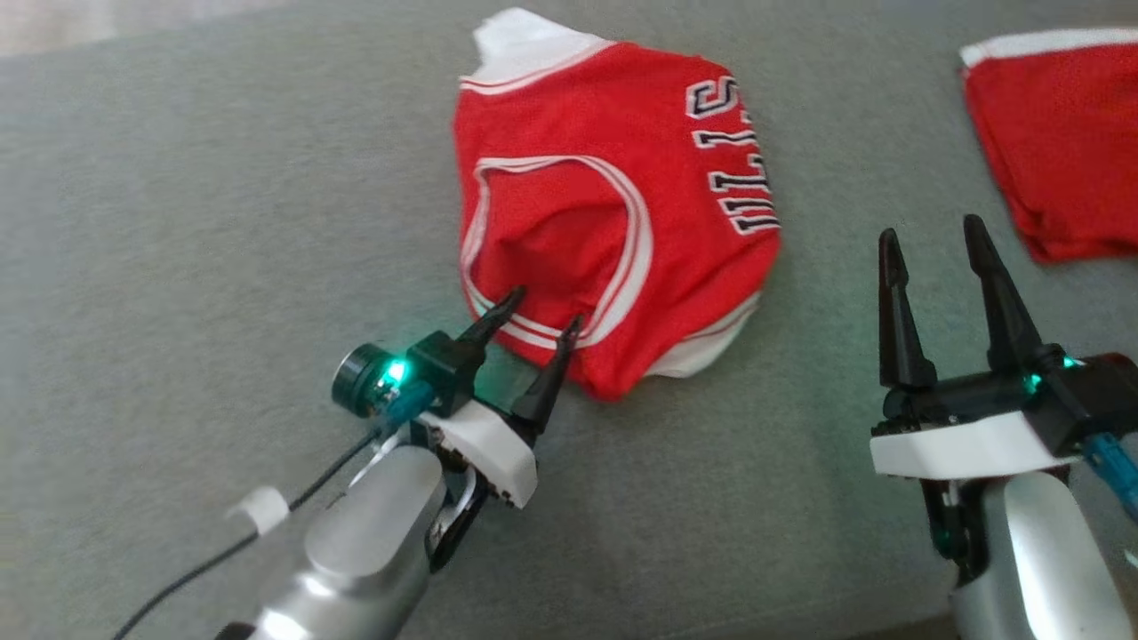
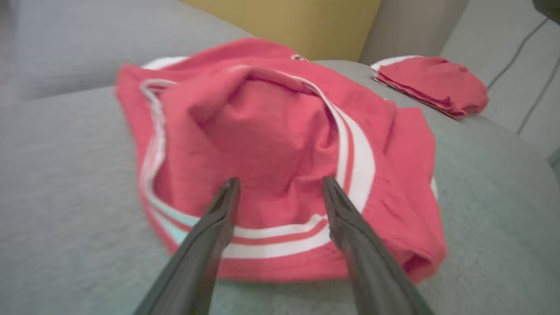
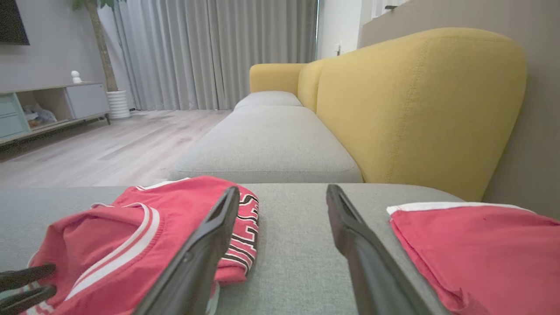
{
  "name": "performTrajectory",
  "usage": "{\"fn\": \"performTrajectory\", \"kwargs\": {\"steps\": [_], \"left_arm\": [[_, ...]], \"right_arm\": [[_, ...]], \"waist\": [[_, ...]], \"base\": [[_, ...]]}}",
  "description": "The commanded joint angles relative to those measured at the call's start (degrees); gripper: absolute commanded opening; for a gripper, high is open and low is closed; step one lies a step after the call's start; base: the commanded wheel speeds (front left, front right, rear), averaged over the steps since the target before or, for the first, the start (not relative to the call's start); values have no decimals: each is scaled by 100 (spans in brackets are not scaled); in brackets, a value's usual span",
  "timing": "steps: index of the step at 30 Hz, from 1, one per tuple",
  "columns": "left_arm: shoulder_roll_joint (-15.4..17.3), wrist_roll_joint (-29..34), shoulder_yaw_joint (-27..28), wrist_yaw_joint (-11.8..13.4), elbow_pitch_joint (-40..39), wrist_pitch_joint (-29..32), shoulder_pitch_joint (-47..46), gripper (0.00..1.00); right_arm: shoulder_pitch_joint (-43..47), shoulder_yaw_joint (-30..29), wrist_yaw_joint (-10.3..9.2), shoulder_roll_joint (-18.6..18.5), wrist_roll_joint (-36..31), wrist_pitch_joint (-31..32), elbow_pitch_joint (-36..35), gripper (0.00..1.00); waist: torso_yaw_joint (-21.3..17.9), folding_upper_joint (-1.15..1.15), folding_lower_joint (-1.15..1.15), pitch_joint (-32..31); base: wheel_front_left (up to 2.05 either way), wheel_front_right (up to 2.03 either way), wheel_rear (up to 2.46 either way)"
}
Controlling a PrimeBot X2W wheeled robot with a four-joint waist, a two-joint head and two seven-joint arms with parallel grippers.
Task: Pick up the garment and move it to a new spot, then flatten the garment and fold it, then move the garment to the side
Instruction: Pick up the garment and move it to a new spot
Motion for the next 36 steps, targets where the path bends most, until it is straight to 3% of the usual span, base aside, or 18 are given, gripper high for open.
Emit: {"fn": "performTrajectory", "kwargs": {"steps": [1, 5, 9, 14, 18, 22, 29, 36], "left_arm": [[56, 44, 211, 173, -157, -209, 79, 100], [68, 93, 636, 615, -717, -356, 655, 100], [156, 373, 1470, 1073, -1963, -362, 1567, 100], [55, 981, 2503, 1432, -3360, -363, 2797, 100], [-130, 1359, 3041, 1471, -3938, -363, 3632, 100], [-281, 1461, 3390, 1327, -4015, -364, 4164, 100], [-363, 1675, 3597, 1100, -4004, -364, 4405, 100], [-375, 1669, 3615, 1070, -4029, -364, 4450, 100]], "right_arm": [[57, 71, -4, 0, -52, 4, -153, 100], [330, -10, -4, 0, -49, 4, -105, 100], [608, -66, -4, 0, 13, 4, -59, 100], [951, -110, -4, 0, 107, 4, 37, 100], [1291, -135, -4, 0, 173, 4, 115, 100], [1599, -71, -4, 0, 238, 4, 172, 100], [1787, -35, -4, 0, 322, 4, 227, 100], [1783, -133, -4, 0, 386, 4, 230, 100]], "waist": [[389, 0, -2, -335], [788, 0, -2, -768], [1113, 0, -2, -1123], [1373, 0, -2, -1522], [1480, 0, -2, -1798], [1547, 0, -2, -1981], [1597, 0, -2, -2102], [1605, 0, -2, -2126]], "base": [[0, 0, 0], [0, 0, 0], [0, 0, 0], [0, 0, 0], [0, 0, 0], [0, 0, 0], [0, 0, 0], [0, 0, 0]]}}
